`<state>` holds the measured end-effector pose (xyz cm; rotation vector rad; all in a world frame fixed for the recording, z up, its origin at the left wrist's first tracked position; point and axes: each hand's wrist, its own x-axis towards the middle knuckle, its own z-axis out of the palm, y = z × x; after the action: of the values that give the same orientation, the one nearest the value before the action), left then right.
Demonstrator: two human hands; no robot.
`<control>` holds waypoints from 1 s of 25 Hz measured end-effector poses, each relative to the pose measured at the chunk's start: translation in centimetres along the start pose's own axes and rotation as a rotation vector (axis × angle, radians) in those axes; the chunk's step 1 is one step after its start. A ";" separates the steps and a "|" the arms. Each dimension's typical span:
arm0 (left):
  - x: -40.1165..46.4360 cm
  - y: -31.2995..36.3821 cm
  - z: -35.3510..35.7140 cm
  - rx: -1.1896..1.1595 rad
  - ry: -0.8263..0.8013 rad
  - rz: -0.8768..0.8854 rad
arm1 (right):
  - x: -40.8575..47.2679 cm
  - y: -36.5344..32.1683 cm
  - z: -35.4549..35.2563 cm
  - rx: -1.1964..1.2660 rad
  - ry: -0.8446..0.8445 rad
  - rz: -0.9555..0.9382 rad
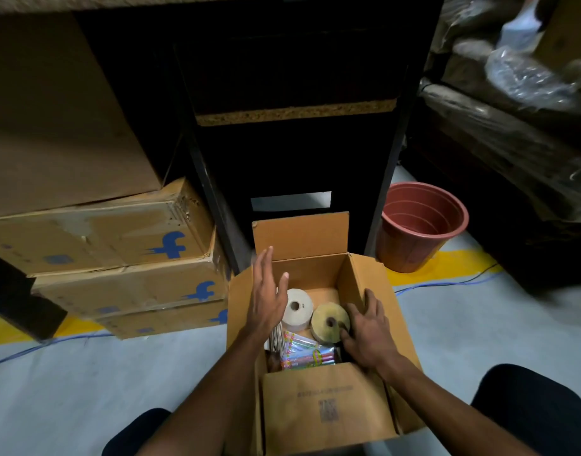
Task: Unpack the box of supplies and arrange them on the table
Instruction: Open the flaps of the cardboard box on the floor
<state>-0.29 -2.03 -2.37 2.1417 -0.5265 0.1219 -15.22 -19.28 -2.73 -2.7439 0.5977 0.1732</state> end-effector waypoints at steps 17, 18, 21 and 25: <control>5.2 -1.2 -1.2 0.560 -0.490 -0.116 | -0.1 1.0 -0.2 0.071 -0.004 -0.073; 5.2 -1.3 -1.3 0.547 -0.525 -0.126 | -0.1 1.0 -0.3 0.077 0.000 -0.067; 4.3 -1.0 -2.2 0.504 -0.539 -0.103 | -0.3 0.6 -1.0 0.033 -0.041 -0.041; -0.2 1.2 -3.8 0.454 -0.377 0.100 | -1.2 -1.2 -2.4 -0.103 -0.047 -0.078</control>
<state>-0.57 0.49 0.76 2.5994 -0.8933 -0.1230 -15.68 -18.63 0.04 -2.8484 0.4804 0.2561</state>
